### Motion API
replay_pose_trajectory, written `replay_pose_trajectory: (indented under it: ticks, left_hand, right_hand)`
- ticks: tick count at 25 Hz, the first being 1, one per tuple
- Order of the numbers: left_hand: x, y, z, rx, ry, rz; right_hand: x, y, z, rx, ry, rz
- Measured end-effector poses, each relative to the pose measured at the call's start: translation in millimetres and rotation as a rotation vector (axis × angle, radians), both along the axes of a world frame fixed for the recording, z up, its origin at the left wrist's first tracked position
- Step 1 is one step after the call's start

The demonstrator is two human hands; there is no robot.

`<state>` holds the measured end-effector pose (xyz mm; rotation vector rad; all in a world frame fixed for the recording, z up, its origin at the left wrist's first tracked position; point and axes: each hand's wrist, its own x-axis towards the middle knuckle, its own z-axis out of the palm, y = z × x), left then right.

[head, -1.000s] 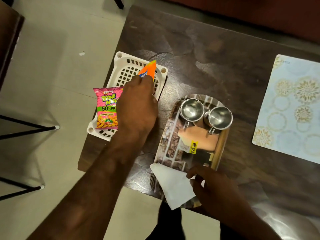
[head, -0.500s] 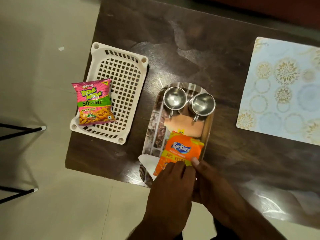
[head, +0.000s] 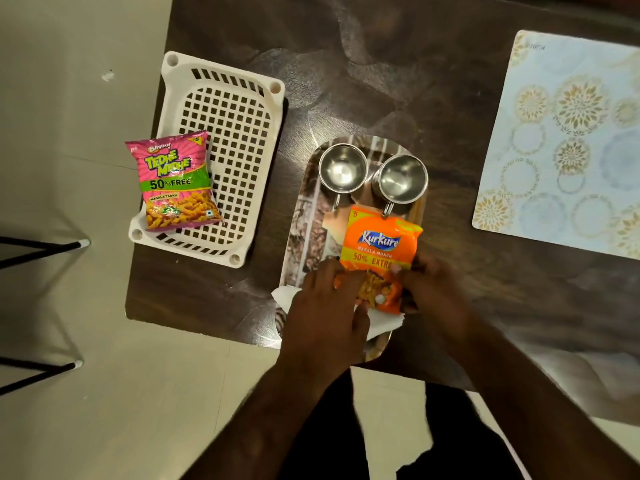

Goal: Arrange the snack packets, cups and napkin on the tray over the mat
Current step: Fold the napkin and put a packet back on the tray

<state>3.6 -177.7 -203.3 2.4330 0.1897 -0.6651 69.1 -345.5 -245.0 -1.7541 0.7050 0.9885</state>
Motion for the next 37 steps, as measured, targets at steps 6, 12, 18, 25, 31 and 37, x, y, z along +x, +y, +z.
replay_pose_trajectory:
  ticks: [6, 12, 18, 25, 31, 37]
  left_hand:
    - [7.8, -12.3, -16.1, 0.046, 0.040, -0.079]
    - [22.9, 28.6, 2.9, -0.001, -0.123, 0.152]
    - [59.5, 183.1, 9.0, 0.400, -0.189, 0.705]
    - [99.5, 209.9, -17.5, 0.560, 0.094, 0.635]
    - [87.2, 180.4, 4.8, 0.202, -0.129, 0.748]
    - [53.8, 110.0, 1.0, -0.117, 0.211, 0.632]
  right_hand:
    - [-4.1, 8.0, 8.7, -0.323, -0.329, 0.181]
    - [-7.9, -11.9, 14.5, -0.422, -0.411, 0.047]
    - [-30.6, 1.0, 35.0, -0.426, -0.475, 0.227]
    - [-44.3, 24.4, 37.3, -0.220, -0.550, 0.337]
    - [-50.2, 18.7, 35.7, -0.193, -0.582, 0.334]
    - [-55.0, 11.0, 35.4, -0.212, -0.542, 0.384]
